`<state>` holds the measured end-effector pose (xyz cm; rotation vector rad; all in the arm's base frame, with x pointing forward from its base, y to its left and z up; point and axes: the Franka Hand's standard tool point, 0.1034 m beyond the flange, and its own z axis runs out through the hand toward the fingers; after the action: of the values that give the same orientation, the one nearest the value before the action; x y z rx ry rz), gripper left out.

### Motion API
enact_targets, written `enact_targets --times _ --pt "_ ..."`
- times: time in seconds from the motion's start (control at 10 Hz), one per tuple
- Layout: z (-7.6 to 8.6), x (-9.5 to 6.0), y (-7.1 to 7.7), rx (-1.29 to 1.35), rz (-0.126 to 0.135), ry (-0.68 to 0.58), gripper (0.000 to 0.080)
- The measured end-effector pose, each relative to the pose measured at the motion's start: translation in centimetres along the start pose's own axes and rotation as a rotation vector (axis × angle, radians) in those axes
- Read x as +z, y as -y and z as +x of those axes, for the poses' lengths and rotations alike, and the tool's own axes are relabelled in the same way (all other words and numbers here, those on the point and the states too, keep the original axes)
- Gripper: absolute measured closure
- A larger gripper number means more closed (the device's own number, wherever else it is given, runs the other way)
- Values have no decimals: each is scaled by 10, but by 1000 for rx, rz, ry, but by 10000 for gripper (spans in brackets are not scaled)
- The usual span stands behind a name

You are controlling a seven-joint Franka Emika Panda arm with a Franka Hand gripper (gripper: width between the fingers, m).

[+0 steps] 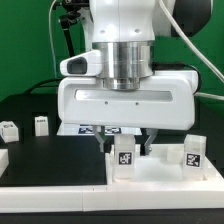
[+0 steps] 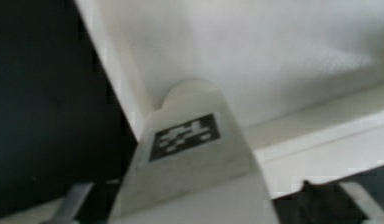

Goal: Assemble square table

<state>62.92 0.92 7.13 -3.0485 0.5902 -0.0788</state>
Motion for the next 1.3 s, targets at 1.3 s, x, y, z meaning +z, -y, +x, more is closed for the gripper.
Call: enact_targets --times 1.3 --pt "-3 3 -1 1293 46 83 351"
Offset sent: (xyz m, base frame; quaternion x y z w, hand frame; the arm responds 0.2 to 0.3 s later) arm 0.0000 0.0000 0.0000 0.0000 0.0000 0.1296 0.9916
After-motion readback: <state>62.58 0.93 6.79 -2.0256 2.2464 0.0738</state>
